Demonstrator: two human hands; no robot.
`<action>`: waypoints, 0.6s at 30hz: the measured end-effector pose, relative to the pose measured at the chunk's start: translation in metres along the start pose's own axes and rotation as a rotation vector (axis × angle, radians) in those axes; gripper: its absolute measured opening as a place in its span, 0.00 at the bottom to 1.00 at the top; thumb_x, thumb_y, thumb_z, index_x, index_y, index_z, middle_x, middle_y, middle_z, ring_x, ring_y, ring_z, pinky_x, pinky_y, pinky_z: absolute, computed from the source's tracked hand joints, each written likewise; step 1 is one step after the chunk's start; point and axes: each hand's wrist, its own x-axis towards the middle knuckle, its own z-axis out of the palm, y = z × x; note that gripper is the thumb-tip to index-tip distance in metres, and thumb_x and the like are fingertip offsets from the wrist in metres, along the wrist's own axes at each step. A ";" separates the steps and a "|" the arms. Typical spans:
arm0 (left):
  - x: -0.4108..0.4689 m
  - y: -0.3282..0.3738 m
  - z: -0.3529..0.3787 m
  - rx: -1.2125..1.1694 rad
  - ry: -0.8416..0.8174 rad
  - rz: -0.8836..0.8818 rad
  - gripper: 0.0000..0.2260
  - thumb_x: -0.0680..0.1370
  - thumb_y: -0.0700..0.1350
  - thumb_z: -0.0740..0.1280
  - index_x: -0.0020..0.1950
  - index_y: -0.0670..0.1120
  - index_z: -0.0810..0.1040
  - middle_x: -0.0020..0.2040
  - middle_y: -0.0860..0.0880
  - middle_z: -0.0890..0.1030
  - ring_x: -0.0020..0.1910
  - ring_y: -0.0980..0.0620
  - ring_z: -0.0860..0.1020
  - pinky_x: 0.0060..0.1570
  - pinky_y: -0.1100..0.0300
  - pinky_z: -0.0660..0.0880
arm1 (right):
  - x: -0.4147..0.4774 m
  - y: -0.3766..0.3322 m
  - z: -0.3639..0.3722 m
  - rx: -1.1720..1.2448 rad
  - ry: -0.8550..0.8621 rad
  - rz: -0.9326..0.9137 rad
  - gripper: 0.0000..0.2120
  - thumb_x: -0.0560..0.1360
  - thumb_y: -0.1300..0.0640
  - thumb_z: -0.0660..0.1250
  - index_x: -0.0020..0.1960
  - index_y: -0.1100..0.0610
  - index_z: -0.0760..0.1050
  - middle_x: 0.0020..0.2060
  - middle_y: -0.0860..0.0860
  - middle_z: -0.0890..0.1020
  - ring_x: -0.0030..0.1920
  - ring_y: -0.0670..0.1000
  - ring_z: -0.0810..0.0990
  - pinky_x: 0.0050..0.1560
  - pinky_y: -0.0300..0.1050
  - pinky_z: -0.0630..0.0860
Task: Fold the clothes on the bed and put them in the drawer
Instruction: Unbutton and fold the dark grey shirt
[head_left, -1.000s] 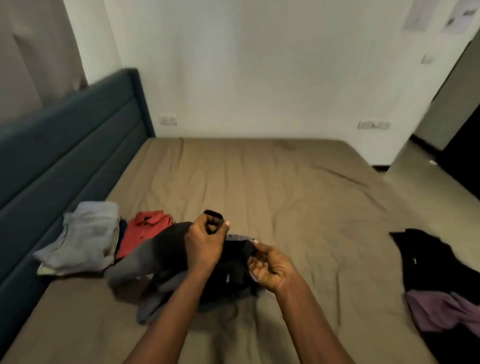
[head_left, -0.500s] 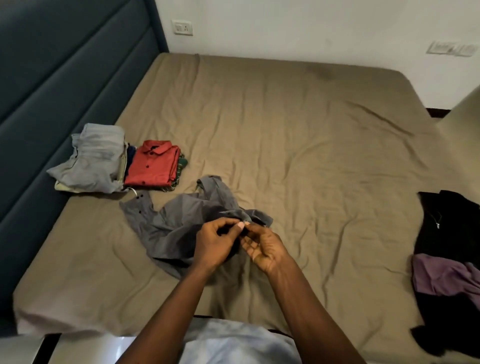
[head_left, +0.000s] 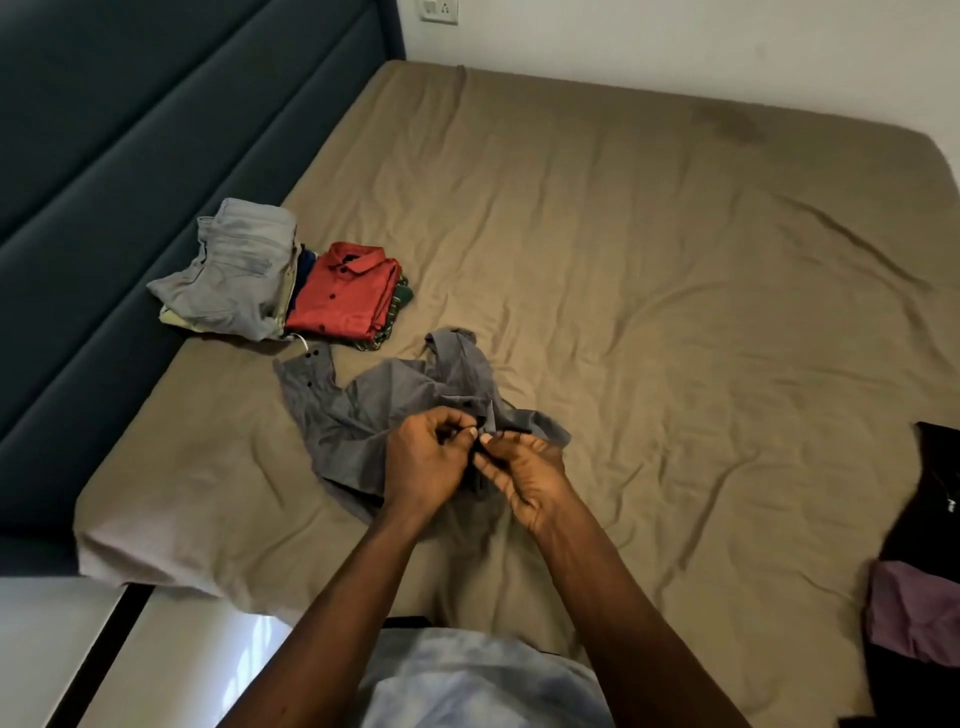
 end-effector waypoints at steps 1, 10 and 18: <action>0.000 0.000 0.001 -0.042 0.016 -0.036 0.04 0.75 0.43 0.75 0.45 0.52 0.87 0.39 0.57 0.86 0.39 0.61 0.83 0.45 0.56 0.82 | 0.001 0.001 0.001 -0.024 0.024 -0.026 0.08 0.77 0.74 0.67 0.43 0.64 0.79 0.35 0.55 0.84 0.37 0.50 0.85 0.38 0.41 0.84; -0.003 0.015 0.012 -0.004 0.087 -0.144 0.05 0.74 0.44 0.76 0.41 0.53 0.84 0.35 0.57 0.83 0.36 0.63 0.81 0.41 0.59 0.80 | 0.005 0.005 0.000 -0.034 0.100 -0.102 0.10 0.75 0.76 0.67 0.42 0.64 0.77 0.36 0.58 0.82 0.31 0.48 0.84 0.38 0.41 0.84; 0.000 0.023 0.019 0.075 -0.008 -0.032 0.03 0.74 0.43 0.75 0.45 0.51 0.87 0.40 0.56 0.86 0.41 0.58 0.84 0.47 0.54 0.82 | 0.002 -0.002 -0.016 -0.146 0.098 -0.199 0.06 0.76 0.72 0.70 0.44 0.63 0.79 0.37 0.56 0.84 0.35 0.48 0.84 0.37 0.38 0.83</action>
